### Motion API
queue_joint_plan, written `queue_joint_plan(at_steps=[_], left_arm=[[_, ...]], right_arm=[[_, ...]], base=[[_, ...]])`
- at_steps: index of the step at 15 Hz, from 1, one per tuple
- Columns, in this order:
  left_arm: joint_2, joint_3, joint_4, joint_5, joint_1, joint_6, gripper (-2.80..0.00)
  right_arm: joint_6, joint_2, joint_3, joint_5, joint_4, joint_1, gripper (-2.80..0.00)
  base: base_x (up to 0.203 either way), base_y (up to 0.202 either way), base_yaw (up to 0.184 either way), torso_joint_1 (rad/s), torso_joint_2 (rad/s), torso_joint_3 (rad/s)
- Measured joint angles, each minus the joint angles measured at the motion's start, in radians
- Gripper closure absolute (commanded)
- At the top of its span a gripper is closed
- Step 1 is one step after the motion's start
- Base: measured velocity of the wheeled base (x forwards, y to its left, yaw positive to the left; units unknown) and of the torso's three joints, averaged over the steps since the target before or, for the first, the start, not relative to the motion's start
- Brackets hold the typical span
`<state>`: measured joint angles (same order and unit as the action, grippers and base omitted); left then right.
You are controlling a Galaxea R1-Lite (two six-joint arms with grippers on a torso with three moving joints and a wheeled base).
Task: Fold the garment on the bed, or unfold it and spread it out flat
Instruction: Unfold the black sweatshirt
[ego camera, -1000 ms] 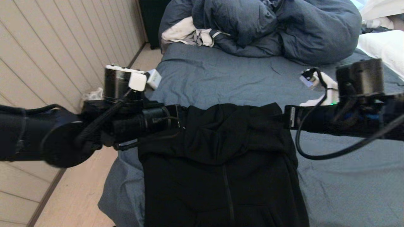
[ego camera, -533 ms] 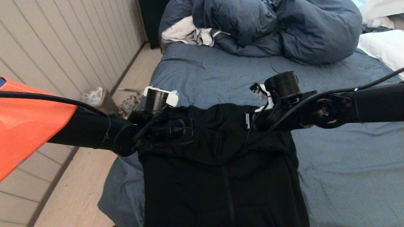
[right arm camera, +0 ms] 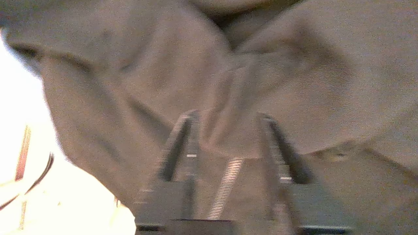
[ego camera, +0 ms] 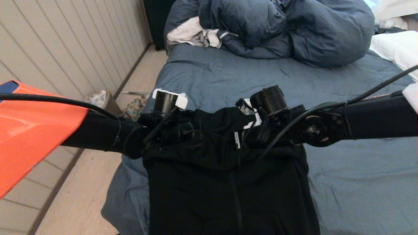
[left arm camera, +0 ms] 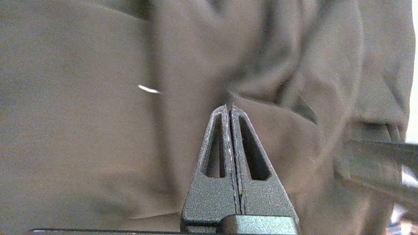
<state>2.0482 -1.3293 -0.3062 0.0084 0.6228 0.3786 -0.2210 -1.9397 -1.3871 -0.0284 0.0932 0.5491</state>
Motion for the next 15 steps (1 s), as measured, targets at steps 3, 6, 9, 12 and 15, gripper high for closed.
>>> queue_joint_plan(at_steps=[3, 6, 9, 12, 15], left_arm=[[-0.048, 0.107, -0.01, 0.008, -0.028, 0.019, 0.0], [-0.115, 0.275, -0.073, 0.007, -0.055, 0.037, 0.0], [-0.167, 0.372, -0.178, 0.007, -0.071, 0.04, 0.0], [-0.172, 0.399, -0.185, -0.003, -0.084, 0.042, 0.0], [-0.166, 0.403, -0.186, -0.003, -0.088, 0.05, 0.0]], right_arm=[[0.041, -0.008, 0.005, 0.004, -0.005, 0.009, -2.8], [0.065, -0.053, -0.027, 0.008, -0.018, 0.006, -2.8], [0.068, -0.108, -0.048, 0.03, -0.029, 0.015, -2.8], [0.072, -0.167, -0.09, 0.099, -0.029, 0.033, 0.0], [0.07, -0.21, -0.145, 0.163, -0.029, 0.04, 0.0]], base=[[0.0, 0.0, 0.0, 0.0, 0.0, 0.0], [0.0, 0.0, 0.0, 0.0, 0.0, 0.0], [0.0, 0.0, 0.0, 0.0, 0.0, 0.0], [0.0, 0.0, 0.0, 0.0, 0.0, 0.0], [0.0, 0.0, 0.0, 0.0, 0.0, 0.0]])
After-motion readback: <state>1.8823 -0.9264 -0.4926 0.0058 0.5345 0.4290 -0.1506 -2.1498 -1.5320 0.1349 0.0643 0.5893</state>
